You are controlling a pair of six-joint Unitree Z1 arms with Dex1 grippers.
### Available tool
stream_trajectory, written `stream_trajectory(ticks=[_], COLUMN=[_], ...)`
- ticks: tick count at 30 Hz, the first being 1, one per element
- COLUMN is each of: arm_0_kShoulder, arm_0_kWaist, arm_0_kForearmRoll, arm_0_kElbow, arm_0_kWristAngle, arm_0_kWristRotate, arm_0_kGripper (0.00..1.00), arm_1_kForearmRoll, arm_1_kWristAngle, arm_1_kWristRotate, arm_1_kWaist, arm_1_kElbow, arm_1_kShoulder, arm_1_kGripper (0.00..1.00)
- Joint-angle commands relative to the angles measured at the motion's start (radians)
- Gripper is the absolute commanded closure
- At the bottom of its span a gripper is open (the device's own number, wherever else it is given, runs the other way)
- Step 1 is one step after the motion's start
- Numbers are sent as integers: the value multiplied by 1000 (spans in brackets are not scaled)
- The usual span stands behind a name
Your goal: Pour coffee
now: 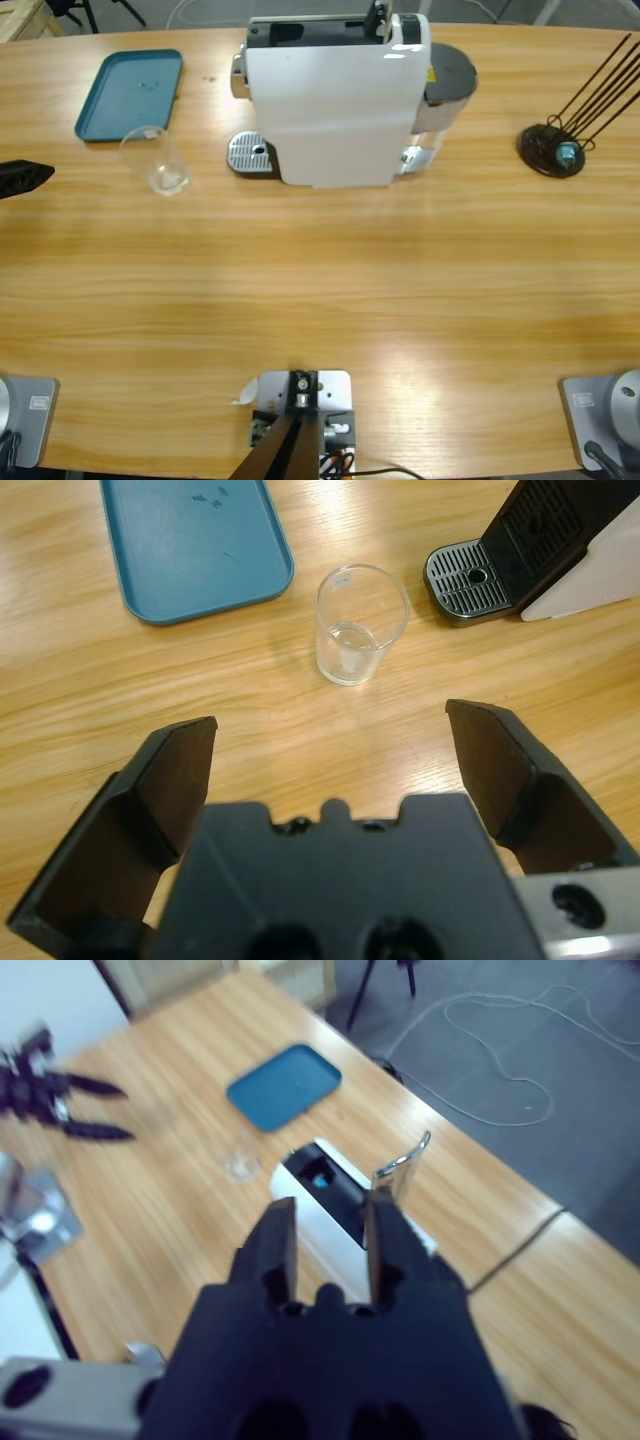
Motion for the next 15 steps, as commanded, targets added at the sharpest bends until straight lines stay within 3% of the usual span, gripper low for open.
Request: stream_trajectory(ticks=[1, 6, 15], arm_0_kShoulder=[-18, -18, -20], arm_0_kWaist=[8, 8, 8], arm_0_kForearmRoll=[-13, -13, -13], arm_0_kElbow=[37, 37, 37], arm_0_kWristAngle=[-14, -14, -12], arm_0_kWristRotate=[15, 16, 19], arm_0_kGripper=[23, 32, 38], arm_1_kForearmRoll=[-128, -192, -167], arm_1_kWristAngle=[-323, -415, -453], arm_1_kWristRotate=[-32, -34, -81], arm_1_kWaist=[15, 50, 86], arm_1_kElbow=[208, 275, 66], arm_1_kShoulder=[4, 62, 208], arm_1_kGripper=[1000, 1000, 1000])
